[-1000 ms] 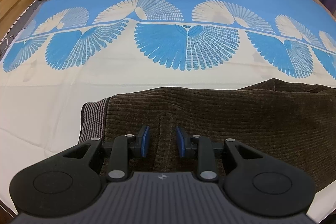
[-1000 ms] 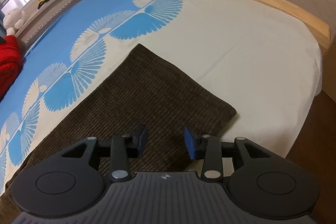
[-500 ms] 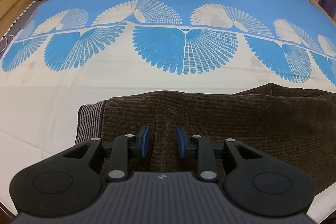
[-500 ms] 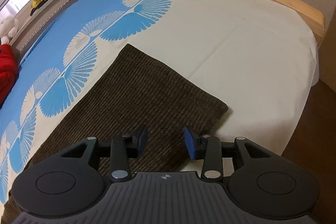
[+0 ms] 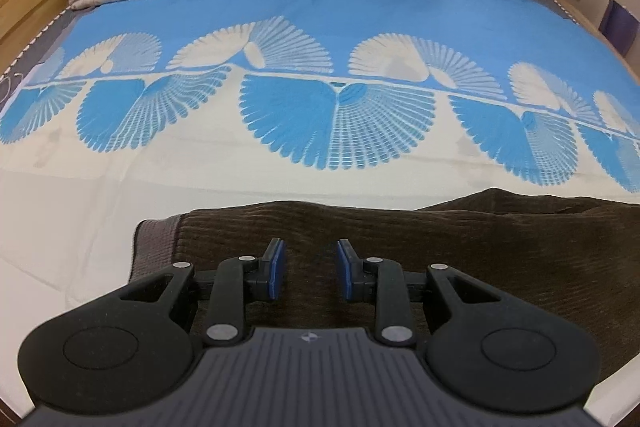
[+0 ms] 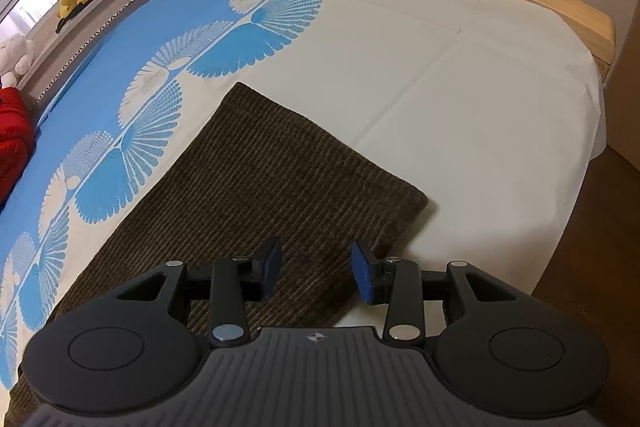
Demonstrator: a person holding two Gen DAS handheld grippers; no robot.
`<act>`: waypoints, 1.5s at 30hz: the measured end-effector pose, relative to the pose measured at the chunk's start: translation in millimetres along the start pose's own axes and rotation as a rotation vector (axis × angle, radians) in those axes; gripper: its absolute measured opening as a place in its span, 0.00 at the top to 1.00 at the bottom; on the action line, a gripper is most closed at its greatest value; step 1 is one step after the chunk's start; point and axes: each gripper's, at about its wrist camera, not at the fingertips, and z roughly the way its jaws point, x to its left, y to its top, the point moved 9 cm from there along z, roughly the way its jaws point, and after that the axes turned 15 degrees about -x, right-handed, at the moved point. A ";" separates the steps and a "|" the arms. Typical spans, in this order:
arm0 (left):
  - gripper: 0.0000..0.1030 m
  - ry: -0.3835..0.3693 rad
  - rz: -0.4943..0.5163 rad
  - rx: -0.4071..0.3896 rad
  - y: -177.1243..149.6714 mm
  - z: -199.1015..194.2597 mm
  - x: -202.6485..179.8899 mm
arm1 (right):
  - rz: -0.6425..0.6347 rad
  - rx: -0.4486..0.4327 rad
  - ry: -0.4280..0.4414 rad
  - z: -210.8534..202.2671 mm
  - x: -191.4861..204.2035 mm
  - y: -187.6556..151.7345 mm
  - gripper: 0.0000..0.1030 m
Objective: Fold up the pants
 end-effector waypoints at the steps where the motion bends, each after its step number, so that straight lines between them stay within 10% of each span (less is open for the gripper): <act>1: 0.70 -0.005 0.007 -0.002 0.8 0.0 -3.6 | 0.011 0.011 -0.004 1.8 -2.6 -2.2 0.56; 16: 0.68 -0.018 0.052 0.013 -0.3 9.6 -26.2 | 0.117 0.164 -0.038 28.0 -28.0 -32.7 0.44; 45: 0.68 -0.038 0.082 0.015 1.0 15.3 -47.6 | 0.506 0.021 -0.018 42.7 -69.9 -11.1 0.42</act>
